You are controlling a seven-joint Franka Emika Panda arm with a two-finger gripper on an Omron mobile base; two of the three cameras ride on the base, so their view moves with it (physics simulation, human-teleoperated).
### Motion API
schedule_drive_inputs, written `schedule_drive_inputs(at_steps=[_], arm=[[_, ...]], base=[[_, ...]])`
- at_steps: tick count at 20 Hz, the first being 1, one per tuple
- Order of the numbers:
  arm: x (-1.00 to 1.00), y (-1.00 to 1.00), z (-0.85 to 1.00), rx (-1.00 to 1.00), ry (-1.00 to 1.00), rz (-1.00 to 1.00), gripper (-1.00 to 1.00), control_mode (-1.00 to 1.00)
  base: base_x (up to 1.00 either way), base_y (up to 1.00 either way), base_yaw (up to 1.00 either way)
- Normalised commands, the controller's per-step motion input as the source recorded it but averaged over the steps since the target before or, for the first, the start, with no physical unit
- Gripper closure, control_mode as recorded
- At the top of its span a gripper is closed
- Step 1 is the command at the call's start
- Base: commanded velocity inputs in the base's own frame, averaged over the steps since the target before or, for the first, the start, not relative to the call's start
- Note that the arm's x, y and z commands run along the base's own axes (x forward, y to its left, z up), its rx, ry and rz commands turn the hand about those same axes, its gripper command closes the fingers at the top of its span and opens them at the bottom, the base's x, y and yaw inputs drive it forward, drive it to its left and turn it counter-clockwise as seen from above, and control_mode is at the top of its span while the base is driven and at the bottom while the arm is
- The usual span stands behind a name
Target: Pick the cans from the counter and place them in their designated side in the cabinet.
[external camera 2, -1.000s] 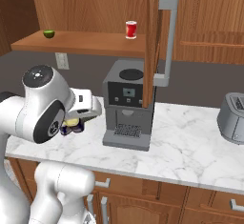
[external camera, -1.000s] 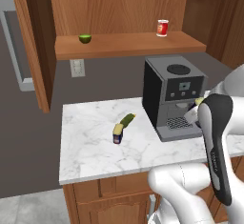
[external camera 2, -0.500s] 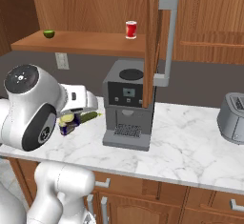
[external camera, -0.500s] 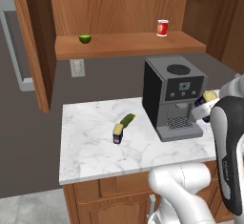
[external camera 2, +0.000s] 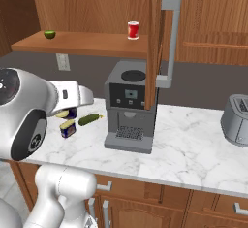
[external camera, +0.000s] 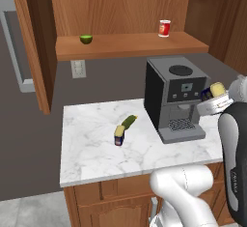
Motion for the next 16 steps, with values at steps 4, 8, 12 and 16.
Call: schedule_drive_inputs(at_steps=[4,8,12,16], arm=[[0.00,0.16,0.33,0.00,-0.11,0.00,1.00,-1.00],[0.00,0.11,0.34,0.01,-0.07,0.00,1.00,-1.00],[0.00,0.10,0.34,0.01,-0.07,0.00,1.00,-1.00],[0.00,0.07,0.32,0.00,-0.10,0.00,1.00,-1.00]], base=[[0.00,0.00,0.00],[0.00,0.00,0.00],[0.00,0.00,0.00],[0.00,0.00,0.00]])
